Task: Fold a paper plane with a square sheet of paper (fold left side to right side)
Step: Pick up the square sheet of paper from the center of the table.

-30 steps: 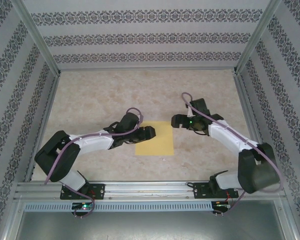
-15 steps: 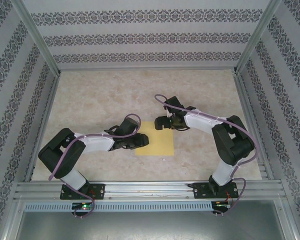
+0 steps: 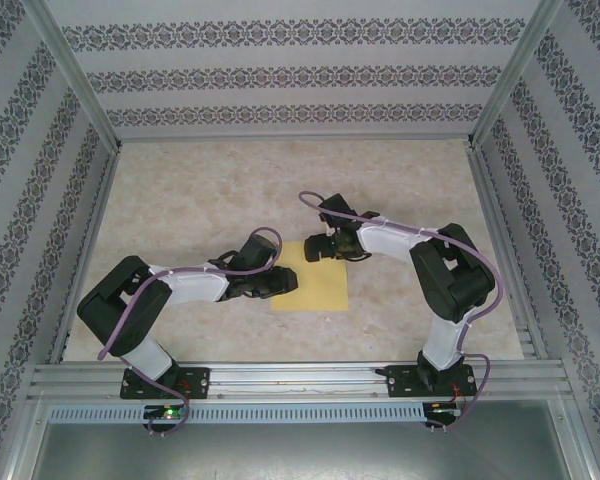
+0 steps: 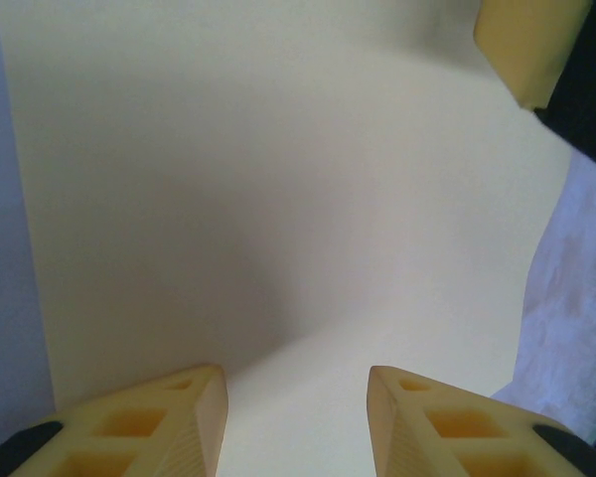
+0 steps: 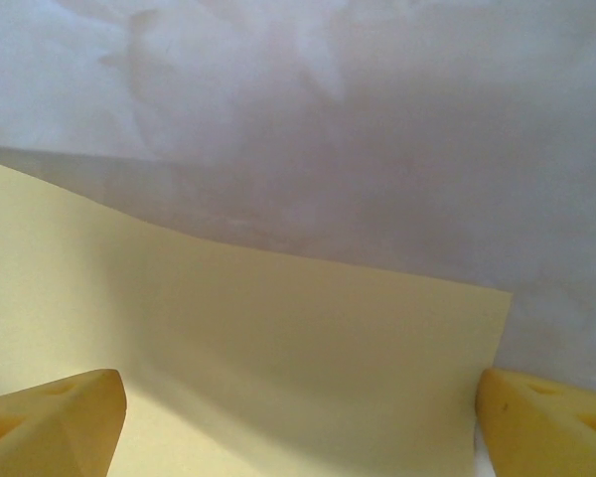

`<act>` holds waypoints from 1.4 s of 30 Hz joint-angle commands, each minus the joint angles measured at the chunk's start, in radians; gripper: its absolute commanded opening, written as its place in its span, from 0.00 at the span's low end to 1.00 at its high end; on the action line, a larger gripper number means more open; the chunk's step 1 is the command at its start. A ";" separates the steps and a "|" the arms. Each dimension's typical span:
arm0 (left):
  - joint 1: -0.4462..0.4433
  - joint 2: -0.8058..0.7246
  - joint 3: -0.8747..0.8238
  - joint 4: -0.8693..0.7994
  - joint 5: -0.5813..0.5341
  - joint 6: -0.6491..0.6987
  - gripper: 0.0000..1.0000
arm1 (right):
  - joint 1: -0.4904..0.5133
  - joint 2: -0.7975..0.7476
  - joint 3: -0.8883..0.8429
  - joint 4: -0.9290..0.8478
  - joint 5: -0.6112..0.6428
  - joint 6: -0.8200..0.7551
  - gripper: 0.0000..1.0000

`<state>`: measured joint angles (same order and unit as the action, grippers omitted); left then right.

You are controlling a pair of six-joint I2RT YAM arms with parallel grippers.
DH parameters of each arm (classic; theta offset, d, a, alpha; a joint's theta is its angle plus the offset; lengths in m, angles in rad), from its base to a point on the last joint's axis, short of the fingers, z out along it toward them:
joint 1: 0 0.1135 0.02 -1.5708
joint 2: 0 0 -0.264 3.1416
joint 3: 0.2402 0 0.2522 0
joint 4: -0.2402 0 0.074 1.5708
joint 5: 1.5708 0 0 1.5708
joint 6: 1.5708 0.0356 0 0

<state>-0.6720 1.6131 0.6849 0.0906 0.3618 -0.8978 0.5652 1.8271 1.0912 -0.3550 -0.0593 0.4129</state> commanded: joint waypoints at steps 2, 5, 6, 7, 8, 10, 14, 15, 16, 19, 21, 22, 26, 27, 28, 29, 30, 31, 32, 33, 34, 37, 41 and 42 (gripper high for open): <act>0.006 0.036 -0.021 -0.023 -0.007 -0.003 0.42 | 0.042 -0.029 -0.013 -0.059 -0.018 0.008 0.88; 0.006 0.039 -0.024 -0.006 0.002 -0.010 0.43 | 0.057 -0.059 -0.017 -0.070 -0.017 0.012 0.84; 0.006 0.041 -0.023 -0.003 0.005 -0.012 0.42 | 0.064 -0.064 -0.018 -0.077 -0.022 0.013 0.83; 0.006 0.044 -0.021 -0.003 0.006 -0.010 0.43 | 0.071 -0.066 -0.014 -0.087 -0.026 0.011 0.82; 0.006 0.046 -0.019 -0.002 0.008 -0.010 0.43 | 0.075 -0.066 -0.008 -0.097 -0.028 0.010 0.80; 0.006 0.050 -0.019 0.007 0.011 -0.013 0.43 | 0.085 -0.061 0.004 -0.120 -0.034 0.006 0.76; 0.006 0.051 -0.020 0.020 0.017 -0.018 0.43 | 0.096 -0.042 0.018 -0.140 -0.044 0.001 0.70; 0.006 0.048 -0.019 0.023 0.019 -0.018 0.43 | 0.097 -0.039 0.018 -0.141 -0.049 0.001 0.68; 0.005 0.047 -0.020 0.025 0.017 -0.018 0.43 | 0.098 -0.036 0.019 -0.140 -0.053 0.001 0.65; 0.008 0.041 -0.025 0.036 0.019 -0.021 0.43 | 0.098 -0.035 0.012 -0.136 -0.058 0.003 0.61; 0.009 0.035 -0.028 0.049 0.023 -0.024 0.43 | 0.097 -0.037 0.010 -0.134 -0.070 0.001 0.57; 0.011 0.033 -0.030 0.055 0.026 -0.024 0.44 | 0.096 -0.037 0.007 -0.133 -0.077 0.000 0.55; 0.022 0.010 -0.029 0.052 0.025 -0.013 0.47 | 0.087 -0.052 -0.009 -0.114 -0.121 -0.008 0.48; 0.026 0.001 -0.027 0.046 0.021 -0.005 0.48 | 0.083 -0.059 -0.016 -0.101 -0.143 -0.015 0.47; 0.031 -0.010 -0.025 0.041 0.019 0.002 0.49 | 0.078 -0.067 -0.023 -0.091 -0.166 -0.020 0.46; 0.036 -0.021 -0.025 0.038 0.020 0.007 0.49 | 0.071 -0.075 -0.029 -0.082 -0.183 -0.020 0.45; 0.044 -0.032 -0.028 0.038 0.022 0.013 0.50 | 0.064 -0.084 -0.036 -0.071 -0.206 -0.024 0.44; 0.055 -0.049 -0.031 0.038 0.024 0.021 0.51 | 0.056 -0.094 -0.045 -0.060 -0.231 -0.026 0.43; 0.064 -0.064 -0.033 0.035 0.026 0.031 0.52 | 0.047 -0.105 -0.050 -0.051 -0.251 -0.029 0.42; 0.075 -0.085 -0.033 0.018 0.024 0.051 0.53 | 0.040 -0.117 -0.058 -0.040 -0.282 -0.034 0.41; 0.088 -0.108 -0.030 -0.008 0.015 0.076 0.54 | 0.032 -0.132 -0.066 -0.029 -0.308 -0.040 0.40; 0.137 -0.184 -0.037 -0.060 0.000 0.139 0.57 | 0.005 -0.178 -0.084 -0.006 -0.378 -0.057 0.36; 0.243 -0.308 -0.073 -0.074 0.046 0.202 0.61 | -0.044 -0.244 -0.105 0.019 -0.476 -0.067 0.33; 0.271 -0.340 -0.083 -0.073 0.063 0.216 0.62 | -0.057 -0.260 -0.112 0.028 -0.502 -0.068 0.32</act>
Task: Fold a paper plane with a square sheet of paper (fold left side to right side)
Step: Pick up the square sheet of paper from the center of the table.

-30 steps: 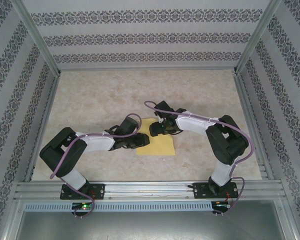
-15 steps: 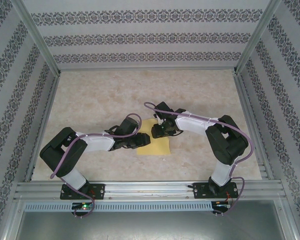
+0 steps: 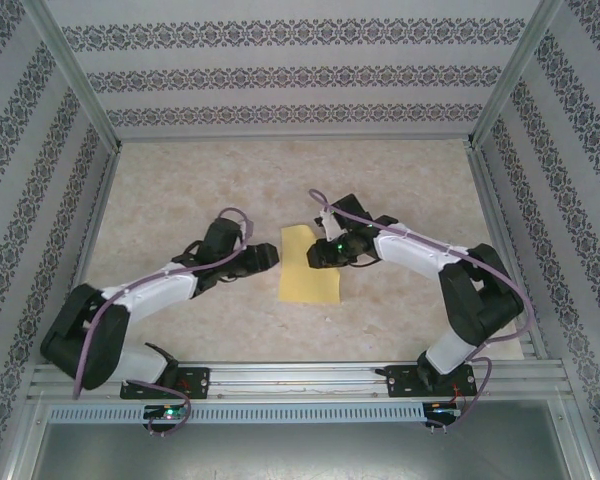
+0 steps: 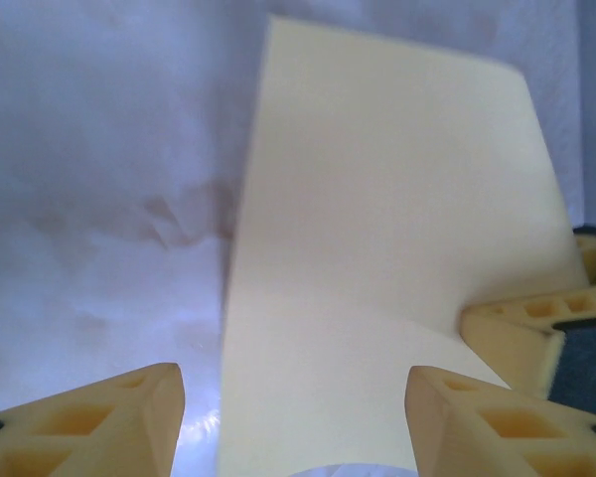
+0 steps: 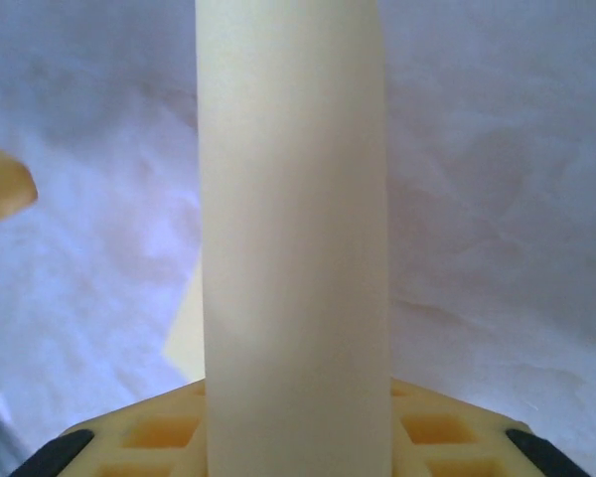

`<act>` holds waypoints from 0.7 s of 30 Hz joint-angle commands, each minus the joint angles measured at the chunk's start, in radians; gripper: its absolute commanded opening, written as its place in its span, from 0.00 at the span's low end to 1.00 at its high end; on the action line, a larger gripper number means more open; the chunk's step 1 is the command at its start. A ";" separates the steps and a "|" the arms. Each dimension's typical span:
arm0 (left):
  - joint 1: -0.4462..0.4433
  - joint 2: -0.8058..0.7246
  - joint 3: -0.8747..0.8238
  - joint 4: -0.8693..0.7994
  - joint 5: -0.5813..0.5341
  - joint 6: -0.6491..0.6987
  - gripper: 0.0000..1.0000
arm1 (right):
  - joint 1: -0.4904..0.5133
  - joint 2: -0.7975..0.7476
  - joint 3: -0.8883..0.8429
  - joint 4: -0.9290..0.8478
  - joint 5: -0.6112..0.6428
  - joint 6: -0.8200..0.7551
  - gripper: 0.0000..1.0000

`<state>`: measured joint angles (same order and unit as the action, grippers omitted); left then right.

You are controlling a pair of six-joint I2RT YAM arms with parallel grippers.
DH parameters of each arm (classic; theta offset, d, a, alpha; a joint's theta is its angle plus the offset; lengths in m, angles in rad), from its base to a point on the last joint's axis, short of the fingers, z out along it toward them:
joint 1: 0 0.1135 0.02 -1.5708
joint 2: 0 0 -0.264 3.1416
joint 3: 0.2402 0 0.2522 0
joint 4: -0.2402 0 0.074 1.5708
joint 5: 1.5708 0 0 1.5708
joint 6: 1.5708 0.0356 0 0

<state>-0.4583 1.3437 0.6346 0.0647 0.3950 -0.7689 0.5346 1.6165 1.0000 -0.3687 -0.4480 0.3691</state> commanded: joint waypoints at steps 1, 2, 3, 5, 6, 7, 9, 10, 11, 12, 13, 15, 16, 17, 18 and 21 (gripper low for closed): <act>0.086 -0.109 -0.043 -0.046 0.054 0.102 0.63 | -0.043 -0.073 -0.029 0.054 -0.145 -0.021 0.32; 0.117 -0.147 -0.054 -0.040 0.084 0.125 0.65 | -0.060 -0.096 -0.036 0.069 -0.175 -0.018 0.31; 0.142 -0.180 -0.060 -0.034 0.112 0.143 0.67 | -0.073 -0.116 -0.043 0.079 -0.202 -0.014 0.29; 0.191 -0.253 -0.080 -0.005 0.175 0.189 0.72 | -0.106 -0.163 -0.051 0.101 -0.273 -0.008 0.28; 0.207 -0.282 -0.091 0.018 0.206 0.206 0.74 | -0.119 -0.181 -0.054 0.110 -0.303 -0.004 0.28; 0.226 -0.313 -0.106 0.054 0.239 0.221 0.76 | -0.133 -0.205 -0.054 0.120 -0.335 -0.001 0.28; 0.258 -0.357 -0.134 0.134 0.301 0.221 0.81 | -0.157 -0.245 -0.049 0.132 -0.388 0.007 0.27; 0.272 -0.372 -0.142 0.186 0.344 0.211 0.82 | -0.166 -0.265 -0.043 0.138 -0.412 0.010 0.27; 0.284 -0.378 -0.145 0.232 0.385 0.199 0.84 | -0.172 -0.284 -0.035 0.143 -0.438 0.011 0.27; 0.291 -0.380 -0.144 0.270 0.419 0.188 0.85 | -0.176 -0.299 -0.028 0.146 -0.458 0.012 0.27; 0.293 -0.379 -0.141 0.318 0.459 0.175 0.86 | -0.178 -0.316 -0.019 0.150 -0.480 0.015 0.27; 0.293 -0.365 -0.132 0.403 0.518 0.152 0.87 | -0.178 -0.342 -0.003 0.161 -0.527 0.018 0.27; 0.293 -0.354 -0.128 0.453 0.541 0.136 0.88 | -0.178 -0.352 0.005 0.170 -0.559 0.021 0.26; 0.293 -0.340 -0.124 0.505 0.561 0.115 0.88 | -0.175 -0.362 0.014 0.186 -0.589 0.029 0.26; 0.293 -0.325 -0.122 0.554 0.575 0.094 0.88 | -0.170 -0.371 0.017 0.202 -0.614 0.035 0.26; 0.288 -0.266 -0.108 0.721 0.629 0.025 0.88 | -0.133 -0.392 0.025 0.273 -0.665 0.070 0.26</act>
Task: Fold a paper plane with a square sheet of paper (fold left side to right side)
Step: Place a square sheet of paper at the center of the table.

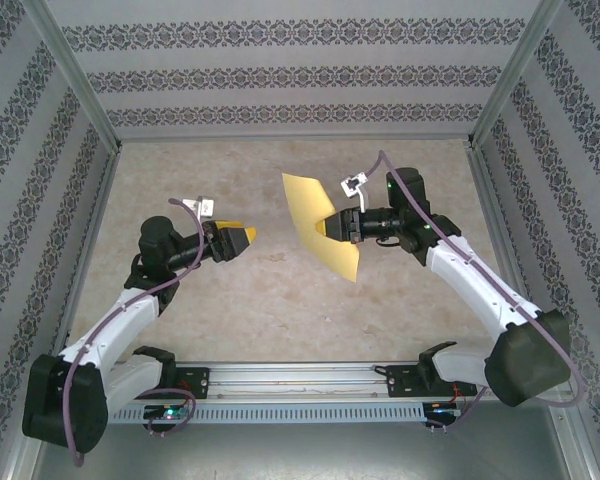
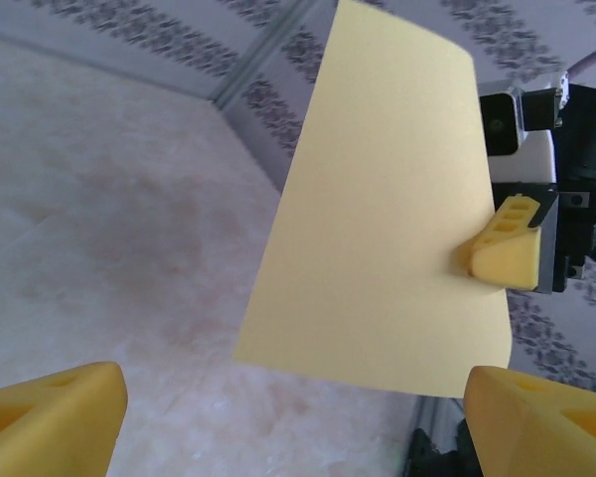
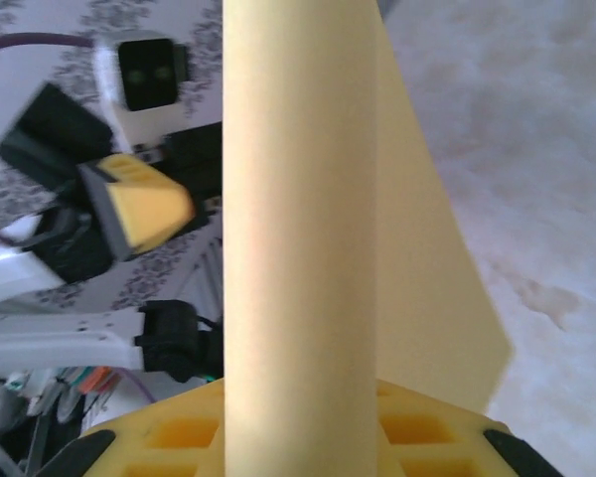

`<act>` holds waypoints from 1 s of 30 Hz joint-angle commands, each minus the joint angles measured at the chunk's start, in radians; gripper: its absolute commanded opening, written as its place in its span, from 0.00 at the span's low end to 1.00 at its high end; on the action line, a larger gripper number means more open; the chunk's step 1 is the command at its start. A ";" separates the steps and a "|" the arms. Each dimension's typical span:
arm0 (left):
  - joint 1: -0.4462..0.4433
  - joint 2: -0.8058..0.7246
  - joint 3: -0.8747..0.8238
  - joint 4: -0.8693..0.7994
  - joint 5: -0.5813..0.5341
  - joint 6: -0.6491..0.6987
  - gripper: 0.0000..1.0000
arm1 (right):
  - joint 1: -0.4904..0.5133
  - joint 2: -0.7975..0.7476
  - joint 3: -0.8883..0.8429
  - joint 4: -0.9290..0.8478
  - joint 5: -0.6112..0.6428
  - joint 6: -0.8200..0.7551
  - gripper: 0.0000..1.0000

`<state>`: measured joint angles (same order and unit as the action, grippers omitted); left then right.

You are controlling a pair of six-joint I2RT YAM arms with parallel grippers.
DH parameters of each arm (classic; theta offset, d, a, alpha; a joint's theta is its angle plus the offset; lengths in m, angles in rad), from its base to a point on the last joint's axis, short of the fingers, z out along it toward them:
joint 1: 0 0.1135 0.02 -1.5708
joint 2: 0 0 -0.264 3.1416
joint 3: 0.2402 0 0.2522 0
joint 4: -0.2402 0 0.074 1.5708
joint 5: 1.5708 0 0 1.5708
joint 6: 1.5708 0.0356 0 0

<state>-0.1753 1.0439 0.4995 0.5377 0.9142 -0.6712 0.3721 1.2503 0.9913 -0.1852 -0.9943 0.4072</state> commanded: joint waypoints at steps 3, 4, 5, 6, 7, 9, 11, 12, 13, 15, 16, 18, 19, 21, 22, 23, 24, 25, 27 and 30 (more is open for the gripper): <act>-0.013 0.090 0.058 0.311 0.135 -0.095 0.88 | 0.077 -0.027 0.051 0.126 -0.133 0.049 0.26; -0.026 0.108 0.073 0.303 0.136 -0.091 0.88 | 0.088 -0.022 0.058 0.129 -0.129 0.050 0.26; -0.040 0.124 0.086 0.298 0.139 -0.084 0.88 | 0.097 -0.015 0.065 0.130 -0.121 0.050 0.26; -0.052 0.136 0.094 0.299 0.144 -0.080 0.88 | 0.103 -0.006 0.069 0.130 -0.116 0.050 0.26; -0.064 0.145 0.101 0.303 0.150 -0.079 0.87 | 0.105 0.003 0.074 0.131 -0.111 0.052 0.26; -0.077 0.155 0.107 0.318 0.155 -0.080 0.87 | 0.106 0.019 0.081 0.130 -0.098 0.051 0.26; -0.088 0.157 0.111 0.320 0.160 -0.079 0.83 | 0.105 0.034 0.082 0.127 -0.085 0.050 0.26; -0.091 0.155 0.114 0.316 0.162 -0.076 0.78 | 0.106 0.042 0.081 0.126 -0.078 0.049 0.26; -0.094 0.153 0.115 0.310 0.164 -0.071 0.73 | 0.106 0.047 0.083 0.123 -0.075 0.047 0.26; -0.100 0.150 0.122 0.282 0.164 -0.055 0.60 | 0.105 0.059 0.083 0.115 -0.070 0.039 0.26; -0.102 0.150 0.126 0.269 0.163 -0.046 0.53 | 0.103 0.062 0.082 0.112 -0.068 0.037 0.26; -0.107 0.151 0.129 0.245 0.159 -0.035 0.40 | 0.099 0.067 0.081 0.104 -0.060 0.030 0.26; -0.107 0.150 0.131 0.234 0.157 -0.029 0.35 | 0.096 0.067 0.078 0.103 -0.059 0.029 0.26; -0.107 0.148 0.128 0.208 0.147 -0.014 0.25 | 0.088 0.064 0.073 0.095 -0.051 0.024 0.27; -0.107 0.148 0.128 0.199 0.142 -0.009 0.21 | 0.084 0.063 0.070 0.090 -0.048 0.020 0.27; -0.108 0.149 0.128 0.189 0.138 -0.004 0.17 | 0.080 0.061 0.069 0.083 -0.043 0.014 0.27; -0.108 0.149 0.126 0.181 0.135 -0.002 0.12 | 0.076 0.060 0.067 0.073 -0.038 0.009 0.27; -0.108 0.151 0.125 0.177 0.131 0.000 0.09 | 0.072 0.060 0.067 0.064 -0.033 0.004 0.27; -0.109 0.152 0.123 0.162 0.123 0.003 0.05 | 0.062 0.059 0.063 0.042 -0.018 -0.009 0.31; -0.110 0.153 0.120 0.122 0.098 0.010 0.03 | 0.051 0.049 0.059 -0.001 0.037 -0.034 0.39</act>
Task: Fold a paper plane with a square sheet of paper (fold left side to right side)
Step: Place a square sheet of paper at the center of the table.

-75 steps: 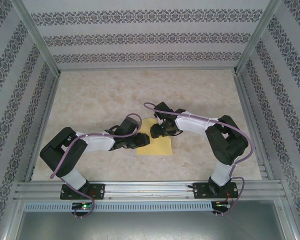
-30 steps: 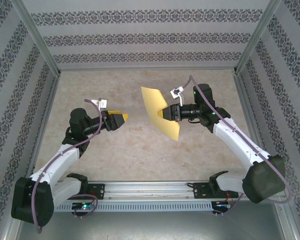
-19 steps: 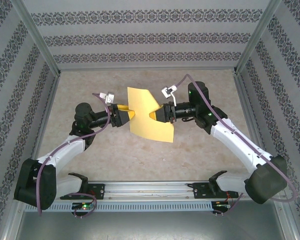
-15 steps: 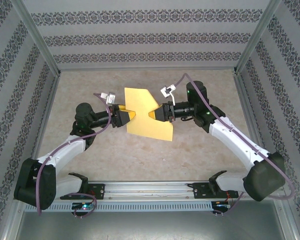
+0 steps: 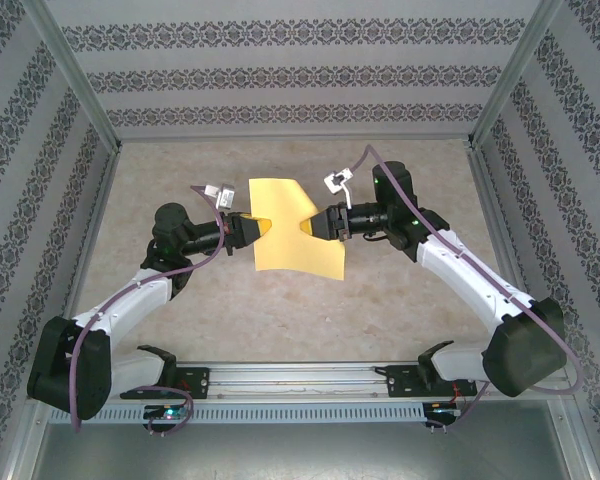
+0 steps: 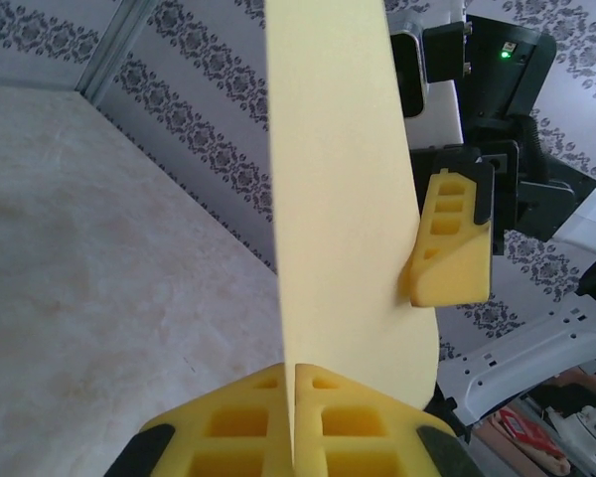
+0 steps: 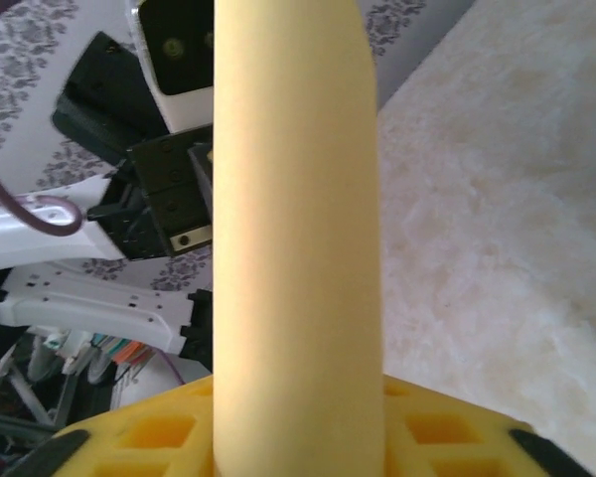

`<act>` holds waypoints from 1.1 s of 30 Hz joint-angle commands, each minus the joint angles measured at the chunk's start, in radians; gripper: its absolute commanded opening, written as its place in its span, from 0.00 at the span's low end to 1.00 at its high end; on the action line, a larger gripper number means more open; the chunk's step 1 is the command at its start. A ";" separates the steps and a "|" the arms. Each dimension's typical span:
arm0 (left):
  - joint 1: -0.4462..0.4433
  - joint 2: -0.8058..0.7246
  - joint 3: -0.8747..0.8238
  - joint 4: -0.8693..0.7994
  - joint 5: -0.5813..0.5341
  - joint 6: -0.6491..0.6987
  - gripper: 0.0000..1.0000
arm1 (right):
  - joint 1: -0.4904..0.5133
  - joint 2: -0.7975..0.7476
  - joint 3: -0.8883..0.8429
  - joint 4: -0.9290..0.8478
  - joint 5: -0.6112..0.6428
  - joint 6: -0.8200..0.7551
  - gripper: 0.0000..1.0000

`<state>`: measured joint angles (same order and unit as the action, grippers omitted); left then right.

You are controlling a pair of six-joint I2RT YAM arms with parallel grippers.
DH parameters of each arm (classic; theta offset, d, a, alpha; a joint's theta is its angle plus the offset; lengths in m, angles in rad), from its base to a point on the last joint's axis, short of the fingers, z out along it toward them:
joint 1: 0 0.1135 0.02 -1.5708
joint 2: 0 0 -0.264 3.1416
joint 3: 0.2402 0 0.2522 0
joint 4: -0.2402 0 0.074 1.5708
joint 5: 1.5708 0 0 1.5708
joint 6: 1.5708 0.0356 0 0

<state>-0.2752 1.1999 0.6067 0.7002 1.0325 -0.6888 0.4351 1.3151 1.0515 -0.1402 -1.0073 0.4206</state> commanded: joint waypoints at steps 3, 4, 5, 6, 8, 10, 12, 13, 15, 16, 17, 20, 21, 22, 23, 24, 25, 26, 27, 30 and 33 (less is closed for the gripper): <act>-0.010 0.007 0.007 -0.095 -0.058 0.027 0.02 | -0.021 -0.033 -0.013 -0.090 0.144 -0.064 0.48; -0.010 0.012 0.002 -0.108 -0.071 0.022 0.01 | -0.028 -0.039 -0.022 -0.098 0.174 -0.064 0.51; -0.010 0.021 -0.005 -0.120 -0.086 0.017 0.00 | -0.035 -0.045 -0.034 -0.097 0.200 -0.057 0.54; -0.010 0.032 -0.015 -0.127 -0.095 0.010 0.00 | -0.041 -0.052 -0.049 -0.095 0.231 -0.047 0.57; -0.010 0.062 -0.028 -0.153 -0.114 -0.001 0.00 | -0.055 -0.061 -0.072 -0.100 0.295 -0.035 0.61; -0.011 0.100 -0.042 -0.169 -0.120 -0.015 0.00 | -0.066 -0.066 -0.102 -0.100 0.350 -0.017 0.65; -0.014 0.142 -0.055 -0.185 -0.136 -0.030 0.00 | -0.075 -0.065 -0.130 -0.095 0.389 0.004 0.68; -0.015 0.167 -0.058 -0.199 -0.145 -0.032 0.00 | -0.078 -0.062 -0.143 -0.095 0.414 0.012 0.68; -0.019 0.214 -0.054 -0.251 -0.166 -0.019 0.00 | -0.079 -0.054 -0.168 -0.095 0.461 0.024 0.68; -0.024 0.239 -0.047 -0.289 -0.180 -0.007 0.00 | -0.079 -0.047 -0.179 -0.093 0.483 0.032 0.68; -0.027 0.264 -0.038 -0.332 -0.195 0.010 0.00 | -0.079 -0.039 -0.188 -0.090 0.501 0.039 0.68; -0.031 0.324 0.013 -0.503 -0.271 0.064 0.00 | -0.077 -0.005 -0.213 -0.065 0.519 0.064 0.64; -0.032 0.338 0.030 -0.554 -0.288 0.083 0.00 | -0.076 0.008 -0.220 -0.056 0.522 0.075 0.62; -0.036 0.352 0.047 -0.593 -0.302 0.100 0.00 | -0.074 0.023 -0.226 -0.046 0.521 0.085 0.58; -0.039 0.363 0.059 -0.618 -0.315 0.107 0.00 | -0.070 0.044 -0.231 -0.029 0.513 0.096 0.53; -0.040 0.371 0.066 -0.630 -0.321 0.110 0.00 | -0.068 0.064 -0.235 -0.016 0.504 0.105 0.50; -0.041 0.379 0.073 -0.639 -0.324 0.110 0.00 | -0.062 0.088 -0.238 0.000 0.493 0.114 0.45; -0.042 0.386 0.078 -0.647 -0.331 0.108 0.00 | -0.056 0.115 -0.240 0.011 0.488 0.123 0.40; -0.042 0.390 0.080 -0.652 -0.339 0.106 0.00 | -0.048 0.141 -0.240 0.024 0.488 0.133 0.34; -0.041 0.401 0.085 -0.665 -0.350 0.103 0.00 | -0.026 0.214 -0.235 0.047 0.487 0.152 0.17; -0.042 0.406 0.085 -0.664 -0.343 0.101 0.00 | -0.006 0.280 -0.225 0.061 0.485 0.162 0.04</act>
<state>-0.3023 1.5936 0.6762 0.0887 0.7029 -0.6117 0.4107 1.5547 0.8265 -0.1211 -0.5198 0.5583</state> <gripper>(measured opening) 0.046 0.071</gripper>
